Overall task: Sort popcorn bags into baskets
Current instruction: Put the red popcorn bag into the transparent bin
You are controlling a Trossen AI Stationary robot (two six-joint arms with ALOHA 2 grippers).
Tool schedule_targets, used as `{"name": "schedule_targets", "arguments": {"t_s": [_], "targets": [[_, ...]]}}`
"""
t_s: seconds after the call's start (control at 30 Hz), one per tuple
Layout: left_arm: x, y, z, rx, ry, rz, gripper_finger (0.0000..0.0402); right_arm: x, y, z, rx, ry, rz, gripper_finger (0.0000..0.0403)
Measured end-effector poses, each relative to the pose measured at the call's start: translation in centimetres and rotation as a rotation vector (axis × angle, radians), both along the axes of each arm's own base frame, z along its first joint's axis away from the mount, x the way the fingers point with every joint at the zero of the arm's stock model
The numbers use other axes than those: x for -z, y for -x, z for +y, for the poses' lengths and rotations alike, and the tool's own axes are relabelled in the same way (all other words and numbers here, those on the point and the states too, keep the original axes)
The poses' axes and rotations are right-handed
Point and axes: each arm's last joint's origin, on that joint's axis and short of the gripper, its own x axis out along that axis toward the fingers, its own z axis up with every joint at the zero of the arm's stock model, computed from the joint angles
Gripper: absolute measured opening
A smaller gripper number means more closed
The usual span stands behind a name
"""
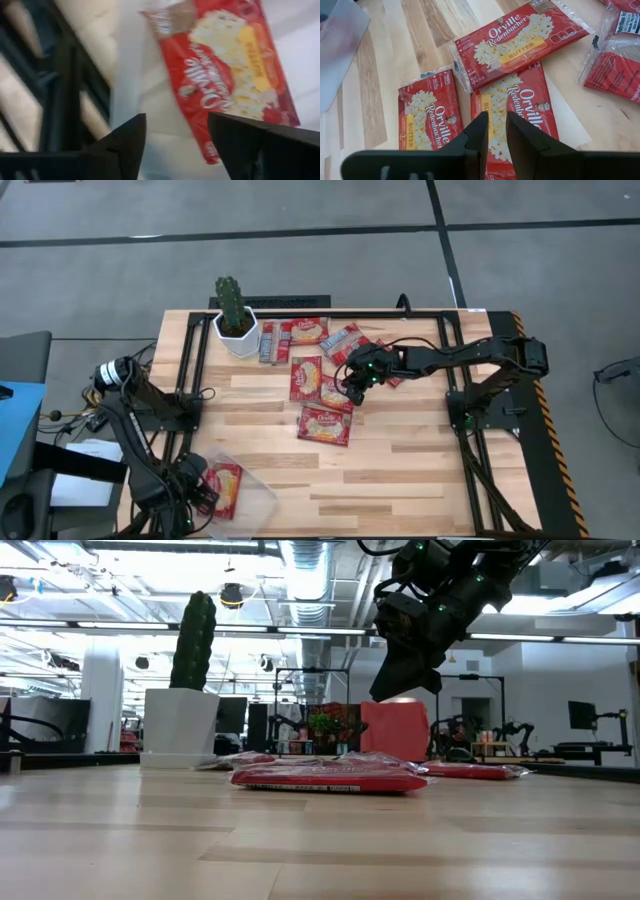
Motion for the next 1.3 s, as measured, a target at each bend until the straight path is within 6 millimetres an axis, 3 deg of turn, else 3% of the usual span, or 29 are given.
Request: {"name": "schedule_targets", "arguments": {"t_s": [0.1,0.23,0.37,0.5,0.57,0.87,1.3], "targets": [[-0.8,0.0,0.4,-0.013,0.021,-0.052,0.0218,0.0,0.0,0.0,-0.001,0.001,0.0,0.0092],[-2.2,-1.4,0.0,-0.042,0.109,-0.312,0.02,0.0,0.0,0.0,0.0,0.001,0.0,0.0092],[-2.1,-3.3,-1.1,-0.004,0.208,-0.381,0.0133,0.0,0.0,0.0,-0.001,0.001,0.0,0.0092],[-0.5,-5.5,-2.5,0.091,0.288,-0.354,0.0037,0.0,0.0,0.0,-0.015,0.015,0.002,0.0092],[0.4,-6.5,-3.1,0.113,0.316,-0.36,0.0011,0.0,0.0,0.0,-0.016,0.017,0.005,0.0092],[4.3,-8.9,-3.8,0.114,0.372,-0.181,0.0002,0.1,0.1,0.0,-0.034,0.033,0.013,0.0092],[5.2,-7.2,-2.0,0.048,0.246,0.105,0.0,0.1,0.1,0.0,-0.047,0.047,0.02,0.0092]]}}
